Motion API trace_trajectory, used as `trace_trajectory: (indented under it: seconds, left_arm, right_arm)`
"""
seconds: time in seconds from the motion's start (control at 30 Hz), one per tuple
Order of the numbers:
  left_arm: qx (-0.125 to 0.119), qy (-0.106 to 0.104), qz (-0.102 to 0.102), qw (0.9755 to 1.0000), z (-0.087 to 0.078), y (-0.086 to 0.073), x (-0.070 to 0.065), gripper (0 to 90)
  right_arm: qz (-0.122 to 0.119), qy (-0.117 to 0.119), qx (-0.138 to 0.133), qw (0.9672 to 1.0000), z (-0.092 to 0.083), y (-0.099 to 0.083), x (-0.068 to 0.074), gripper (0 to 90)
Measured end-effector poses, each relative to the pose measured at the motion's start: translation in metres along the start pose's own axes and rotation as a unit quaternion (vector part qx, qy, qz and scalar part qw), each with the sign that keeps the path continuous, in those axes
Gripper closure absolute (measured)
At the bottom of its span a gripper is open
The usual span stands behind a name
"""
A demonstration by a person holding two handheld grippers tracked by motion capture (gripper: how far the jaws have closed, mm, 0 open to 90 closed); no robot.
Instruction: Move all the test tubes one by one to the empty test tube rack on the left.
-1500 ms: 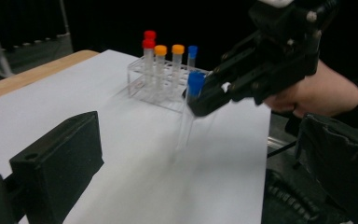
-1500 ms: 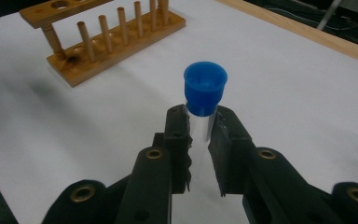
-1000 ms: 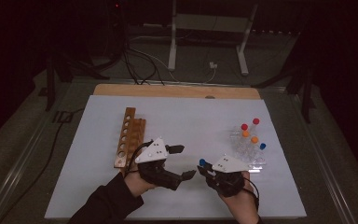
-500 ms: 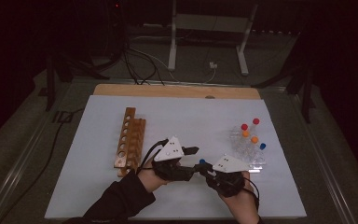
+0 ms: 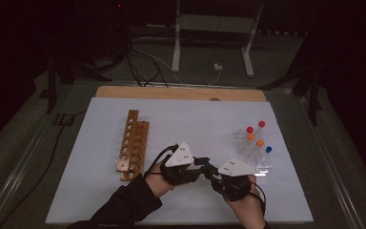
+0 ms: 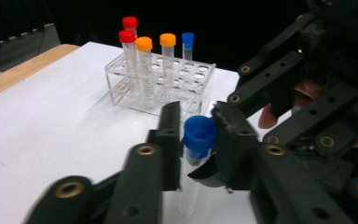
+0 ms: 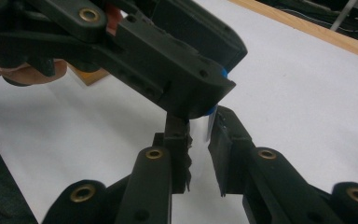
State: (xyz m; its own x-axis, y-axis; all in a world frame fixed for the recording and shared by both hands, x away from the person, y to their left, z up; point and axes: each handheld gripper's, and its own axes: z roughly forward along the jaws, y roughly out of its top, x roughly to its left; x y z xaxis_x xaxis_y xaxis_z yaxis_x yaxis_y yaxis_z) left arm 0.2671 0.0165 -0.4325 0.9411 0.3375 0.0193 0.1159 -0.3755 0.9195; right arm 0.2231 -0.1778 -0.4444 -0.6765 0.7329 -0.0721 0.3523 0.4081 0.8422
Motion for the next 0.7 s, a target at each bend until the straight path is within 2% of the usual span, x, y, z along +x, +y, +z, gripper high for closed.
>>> trace_trajectory:
  seconds: [0.27,0.4,0.47,0.5,0.53,0.63,0.67,0.7]
  left_arm:
    - [0.009,0.008,0.010,0.9999,0.001,0.002,-0.001,77.6]
    - [0.007,0.009,0.009,0.9999,0.000,0.003,0.000,77.7]
    - [0.009,0.014,0.012,0.9998,-0.002,0.003,0.000,77.8]
    - [0.009,0.015,0.011,0.9998,-0.002,0.004,0.001,77.8]
    - [0.009,0.019,0.013,0.9997,-0.004,0.004,0.002,77.9]
    - [0.008,0.024,0.011,0.9996,-0.009,0.005,0.005,77.8]
    - [0.006,0.025,0.007,0.9996,-0.012,0.005,0.007,77.9]
    - [0.005,0.026,0.006,0.9996,-0.014,0.005,0.009,77.9]
  right_arm:
    - [0.004,0.000,0.000,1.0000,0.001,0.000,-0.001,76.7]
    - [0.003,0.000,-0.007,1.0000,0.001,-0.001,-0.001,75.7]
    - [0.008,-0.004,-0.014,0.9999,-0.001,-0.001,-0.001,67.4]
    - [0.008,-0.004,-0.014,0.9999,-0.001,-0.001,-0.001,67.4]
    - [0.009,-0.008,-0.017,0.9998,-0.002,-0.001,-0.002,60.8]
    - [0.012,-0.013,-0.019,0.9997,-0.003,-0.003,-0.004,58.1]
    - [0.022,-0.015,-0.026,0.9993,-0.004,-0.005,-0.007,51.4]
    - [0.022,-0.015,-0.026,0.9993,-0.004,-0.005,-0.007,51.4]
